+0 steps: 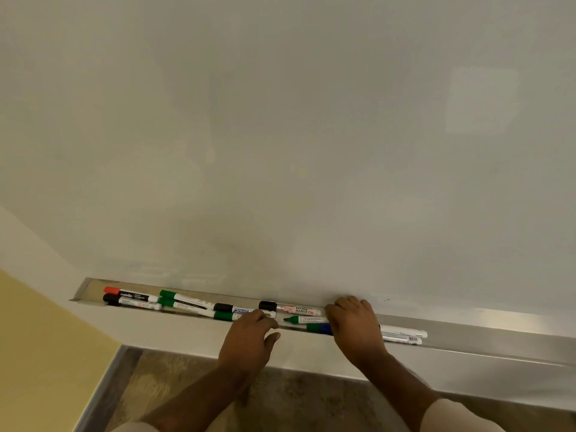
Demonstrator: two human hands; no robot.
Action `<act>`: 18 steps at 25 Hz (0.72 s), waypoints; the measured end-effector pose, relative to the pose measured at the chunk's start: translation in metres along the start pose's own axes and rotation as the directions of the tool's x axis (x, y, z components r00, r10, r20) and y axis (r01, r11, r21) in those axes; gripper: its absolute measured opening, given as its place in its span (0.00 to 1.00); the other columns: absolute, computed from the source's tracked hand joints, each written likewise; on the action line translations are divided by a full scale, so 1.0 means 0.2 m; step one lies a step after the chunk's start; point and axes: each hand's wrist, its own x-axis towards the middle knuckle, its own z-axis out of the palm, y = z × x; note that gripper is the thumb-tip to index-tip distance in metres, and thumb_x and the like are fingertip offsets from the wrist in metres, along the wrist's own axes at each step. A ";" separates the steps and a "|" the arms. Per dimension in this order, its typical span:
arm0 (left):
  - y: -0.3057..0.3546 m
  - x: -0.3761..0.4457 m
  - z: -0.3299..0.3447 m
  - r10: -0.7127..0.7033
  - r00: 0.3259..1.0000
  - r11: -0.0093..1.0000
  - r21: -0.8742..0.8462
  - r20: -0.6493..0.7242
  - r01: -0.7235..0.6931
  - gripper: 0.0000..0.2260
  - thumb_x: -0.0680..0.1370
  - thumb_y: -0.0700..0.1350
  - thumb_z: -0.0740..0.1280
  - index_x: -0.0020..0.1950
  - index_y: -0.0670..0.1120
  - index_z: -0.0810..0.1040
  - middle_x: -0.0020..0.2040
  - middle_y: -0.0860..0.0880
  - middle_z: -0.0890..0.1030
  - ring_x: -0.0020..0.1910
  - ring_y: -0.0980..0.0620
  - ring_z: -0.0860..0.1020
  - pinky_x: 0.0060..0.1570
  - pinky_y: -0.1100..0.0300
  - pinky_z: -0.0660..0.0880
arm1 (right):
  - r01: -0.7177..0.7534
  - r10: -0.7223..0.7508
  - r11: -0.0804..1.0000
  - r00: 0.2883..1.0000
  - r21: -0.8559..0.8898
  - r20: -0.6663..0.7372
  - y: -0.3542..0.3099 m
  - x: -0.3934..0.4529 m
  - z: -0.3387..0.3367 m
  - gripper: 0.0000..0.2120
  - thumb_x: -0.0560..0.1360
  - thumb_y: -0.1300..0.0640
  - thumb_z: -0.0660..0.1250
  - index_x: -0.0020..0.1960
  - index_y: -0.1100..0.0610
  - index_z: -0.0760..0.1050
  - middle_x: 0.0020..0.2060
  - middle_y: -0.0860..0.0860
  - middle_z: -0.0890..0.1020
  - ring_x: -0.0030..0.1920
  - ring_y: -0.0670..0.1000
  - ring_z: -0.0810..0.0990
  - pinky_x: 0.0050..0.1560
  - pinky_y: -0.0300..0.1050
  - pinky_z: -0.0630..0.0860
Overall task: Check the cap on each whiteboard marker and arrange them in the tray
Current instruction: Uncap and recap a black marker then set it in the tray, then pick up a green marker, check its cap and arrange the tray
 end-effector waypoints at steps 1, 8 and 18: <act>0.03 0.02 0.02 0.022 1.000 1.000 0.008 0.009 -0.022 0.11 0.78 0.54 0.63 0.58 0.55 0.78 0.58 0.53 0.78 0.57 0.54 0.74 0.58 0.60 0.69 | -0.010 0.010 1.000 1.000 -0.011 0.020 0.03 -0.02 0.00 0.07 0.69 0.54 0.74 0.46 0.51 0.79 0.39 0.49 0.81 0.41 0.50 0.77 0.44 0.47 0.74; 0.26 0.17 0.13 0.202 0.976 0.969 0.130 0.076 -0.211 0.13 0.78 0.53 0.61 0.60 0.52 0.76 0.54 0.50 0.78 0.51 0.51 0.75 0.52 0.58 0.70 | 0.029 -0.027 0.999 0.998 -0.042 0.048 0.07 -0.02 0.03 0.12 0.77 0.54 0.64 0.59 0.51 0.75 0.54 0.50 0.78 0.55 0.51 0.72 0.59 0.46 0.67; 0.23 0.19 0.18 0.199 0.974 0.953 0.208 0.111 -0.219 0.13 0.78 0.56 0.61 0.58 0.52 0.77 0.55 0.51 0.78 0.52 0.51 0.75 0.54 0.56 0.70 | 0.210 -0.209 0.975 0.978 -0.072 0.026 0.14 -0.11 0.00 0.07 0.68 0.51 0.75 0.45 0.48 0.82 0.33 0.46 0.78 0.36 0.49 0.75 0.34 0.41 0.72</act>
